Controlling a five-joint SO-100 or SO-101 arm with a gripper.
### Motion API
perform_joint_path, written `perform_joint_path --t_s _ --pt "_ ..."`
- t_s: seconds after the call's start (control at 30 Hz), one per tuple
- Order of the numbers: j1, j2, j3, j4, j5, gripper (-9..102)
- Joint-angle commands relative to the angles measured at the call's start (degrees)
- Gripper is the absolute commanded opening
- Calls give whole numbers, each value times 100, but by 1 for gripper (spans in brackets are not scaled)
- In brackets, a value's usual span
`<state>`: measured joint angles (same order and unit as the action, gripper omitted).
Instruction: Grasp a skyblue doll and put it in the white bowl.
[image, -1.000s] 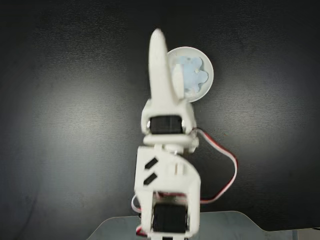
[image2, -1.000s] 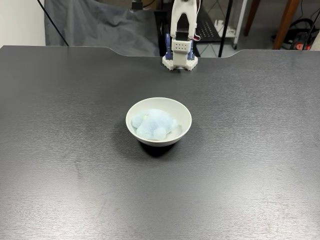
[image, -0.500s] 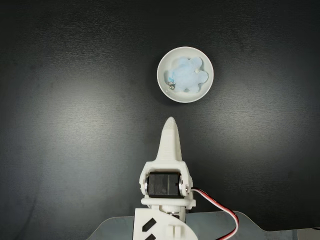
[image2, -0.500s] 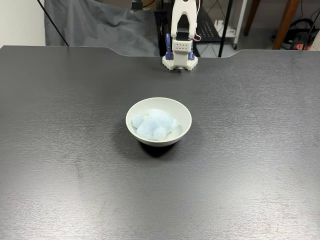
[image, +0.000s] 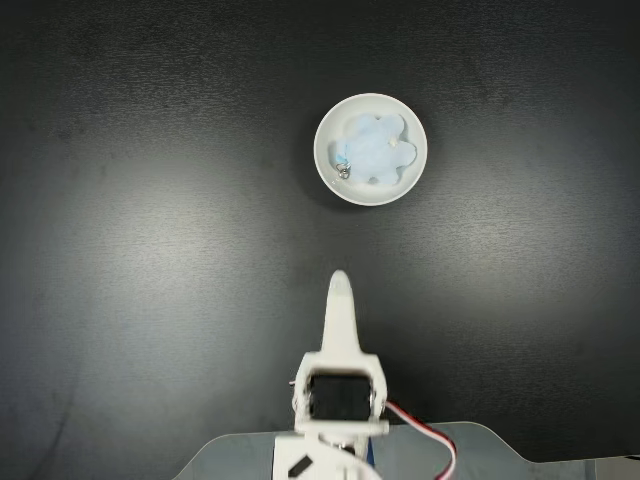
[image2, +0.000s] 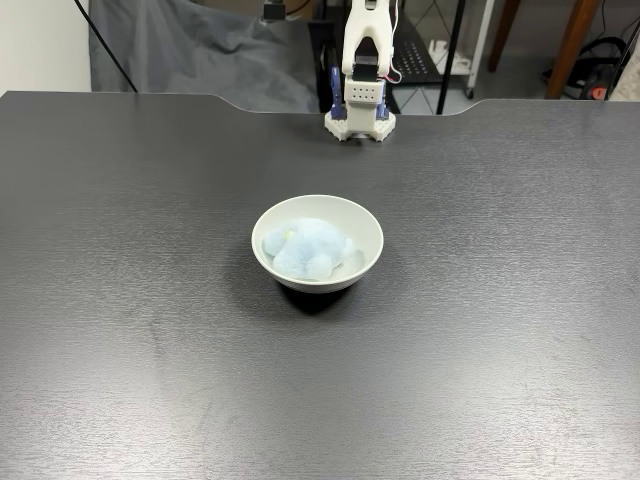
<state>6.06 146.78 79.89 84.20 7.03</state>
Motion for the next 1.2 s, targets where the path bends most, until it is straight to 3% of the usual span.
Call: perform_joint_path --t_s 0.0,0.17,0.4,0.77,1.17 --pt "-35 694 1828 -536 1002 -1" --pt "-35 2197 4078 -554 870 -1" --pt "-26 3999 6179 -554 -53 -1" --pt "35 4421 7594 -554 -193 -1" --pt "35 4430 8745 -1195 -202 -1"
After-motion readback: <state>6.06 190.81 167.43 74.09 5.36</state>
